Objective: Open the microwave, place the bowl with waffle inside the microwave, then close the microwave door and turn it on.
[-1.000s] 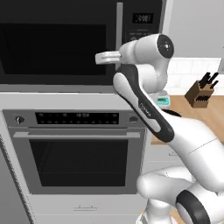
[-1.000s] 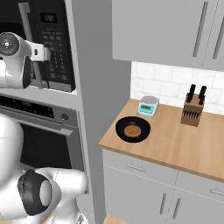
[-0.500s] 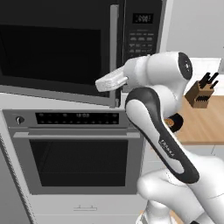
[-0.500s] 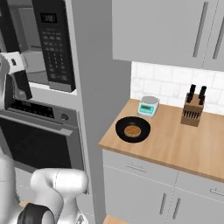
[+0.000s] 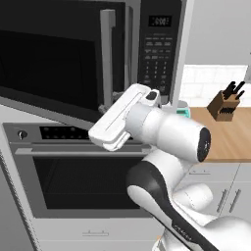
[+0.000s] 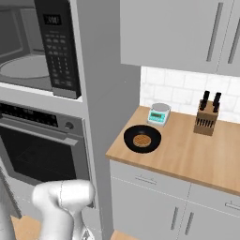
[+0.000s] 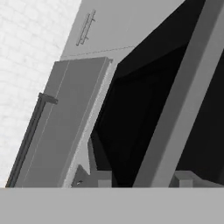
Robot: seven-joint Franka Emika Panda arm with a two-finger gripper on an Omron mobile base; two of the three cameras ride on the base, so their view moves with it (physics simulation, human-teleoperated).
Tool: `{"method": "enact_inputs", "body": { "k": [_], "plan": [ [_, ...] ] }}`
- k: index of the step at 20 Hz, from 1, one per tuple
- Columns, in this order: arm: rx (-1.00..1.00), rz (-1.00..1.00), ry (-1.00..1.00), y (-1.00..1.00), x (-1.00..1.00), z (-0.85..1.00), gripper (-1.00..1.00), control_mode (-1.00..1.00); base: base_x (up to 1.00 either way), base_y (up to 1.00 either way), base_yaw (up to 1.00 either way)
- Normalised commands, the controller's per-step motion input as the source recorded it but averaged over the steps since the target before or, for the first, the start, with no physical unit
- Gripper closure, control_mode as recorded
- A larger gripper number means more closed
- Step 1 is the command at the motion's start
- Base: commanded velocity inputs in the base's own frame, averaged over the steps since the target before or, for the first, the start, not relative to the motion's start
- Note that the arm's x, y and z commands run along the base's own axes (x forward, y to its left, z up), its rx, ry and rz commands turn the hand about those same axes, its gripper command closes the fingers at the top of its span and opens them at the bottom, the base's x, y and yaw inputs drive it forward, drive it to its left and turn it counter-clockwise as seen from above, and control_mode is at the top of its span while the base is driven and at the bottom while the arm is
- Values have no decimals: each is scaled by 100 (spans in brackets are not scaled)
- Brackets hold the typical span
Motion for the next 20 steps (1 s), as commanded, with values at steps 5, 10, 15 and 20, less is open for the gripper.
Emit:
{"method": "enact_inputs", "body": {
  "k": [5,10,15,20],
  "plan": [
    [-33,10,13,100,-64,-49,100,-100,0,0,0],
    [-36,8,29,100,-78,-13,-100,-100,0,0,0],
    [-33,1,29,95,-100,0,-100,-100,0,0,0],
    [-6,-11,12,10,-100,15,-100,-100,0,0,0]
  ]
}}
